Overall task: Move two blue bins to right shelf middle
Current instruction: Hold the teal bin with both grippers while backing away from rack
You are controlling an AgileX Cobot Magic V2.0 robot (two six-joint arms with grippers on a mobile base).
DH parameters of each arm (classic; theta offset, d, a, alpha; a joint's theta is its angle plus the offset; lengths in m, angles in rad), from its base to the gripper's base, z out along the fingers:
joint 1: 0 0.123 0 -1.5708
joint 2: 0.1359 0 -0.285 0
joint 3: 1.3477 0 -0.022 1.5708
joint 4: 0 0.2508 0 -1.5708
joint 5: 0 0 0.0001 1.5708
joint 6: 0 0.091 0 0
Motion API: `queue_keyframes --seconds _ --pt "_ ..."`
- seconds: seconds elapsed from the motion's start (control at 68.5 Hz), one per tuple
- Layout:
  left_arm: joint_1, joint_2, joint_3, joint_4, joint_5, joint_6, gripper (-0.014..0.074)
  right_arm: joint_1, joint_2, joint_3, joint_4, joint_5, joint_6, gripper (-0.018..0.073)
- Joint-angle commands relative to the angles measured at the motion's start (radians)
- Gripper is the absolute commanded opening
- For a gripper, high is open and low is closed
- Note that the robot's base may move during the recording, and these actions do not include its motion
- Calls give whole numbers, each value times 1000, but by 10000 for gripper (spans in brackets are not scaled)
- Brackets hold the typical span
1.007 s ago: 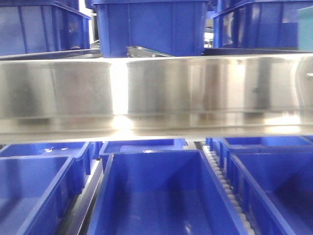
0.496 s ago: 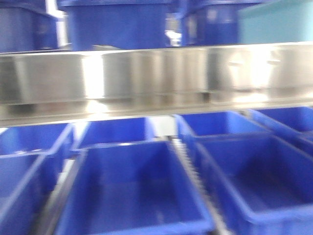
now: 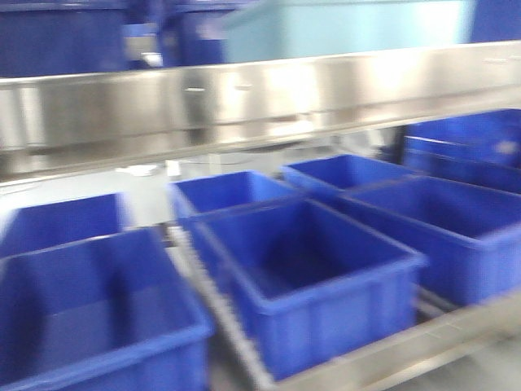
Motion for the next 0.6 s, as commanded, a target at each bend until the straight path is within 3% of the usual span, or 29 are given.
queue_keyframes --seconds 0.0,0.584 --pt "4 -15 -10 15 -13 21 -111 -14 -9 -8 -57 -51 -10 -153" --pt "4 -15 -10 15 -13 21 -111 -14 -9 -8 -57 -51 -10 -153"
